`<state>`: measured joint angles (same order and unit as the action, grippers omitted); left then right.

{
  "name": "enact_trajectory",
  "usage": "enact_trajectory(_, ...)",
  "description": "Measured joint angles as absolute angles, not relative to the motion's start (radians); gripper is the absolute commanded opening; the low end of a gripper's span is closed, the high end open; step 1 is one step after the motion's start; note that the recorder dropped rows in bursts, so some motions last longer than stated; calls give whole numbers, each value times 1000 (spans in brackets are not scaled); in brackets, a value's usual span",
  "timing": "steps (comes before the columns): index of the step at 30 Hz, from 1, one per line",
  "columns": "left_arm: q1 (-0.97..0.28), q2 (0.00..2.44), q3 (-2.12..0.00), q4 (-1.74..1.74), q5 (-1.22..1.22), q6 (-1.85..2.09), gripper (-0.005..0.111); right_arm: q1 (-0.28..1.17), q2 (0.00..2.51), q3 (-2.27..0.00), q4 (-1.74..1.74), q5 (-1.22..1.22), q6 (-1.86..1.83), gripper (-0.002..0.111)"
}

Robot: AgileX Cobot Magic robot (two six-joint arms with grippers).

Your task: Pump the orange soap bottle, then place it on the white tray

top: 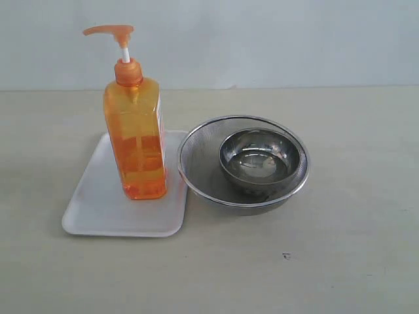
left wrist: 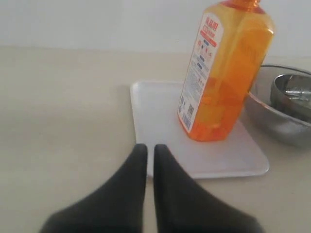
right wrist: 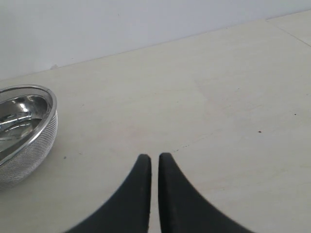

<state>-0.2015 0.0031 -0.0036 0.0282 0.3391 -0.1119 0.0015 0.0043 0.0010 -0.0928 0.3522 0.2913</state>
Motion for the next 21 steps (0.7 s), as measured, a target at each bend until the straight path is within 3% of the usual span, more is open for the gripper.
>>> enact_trajectory(21, -105, 3, -4, 26, 351, -76, 5, 1, 4, 1, -93, 352, 291, 1)
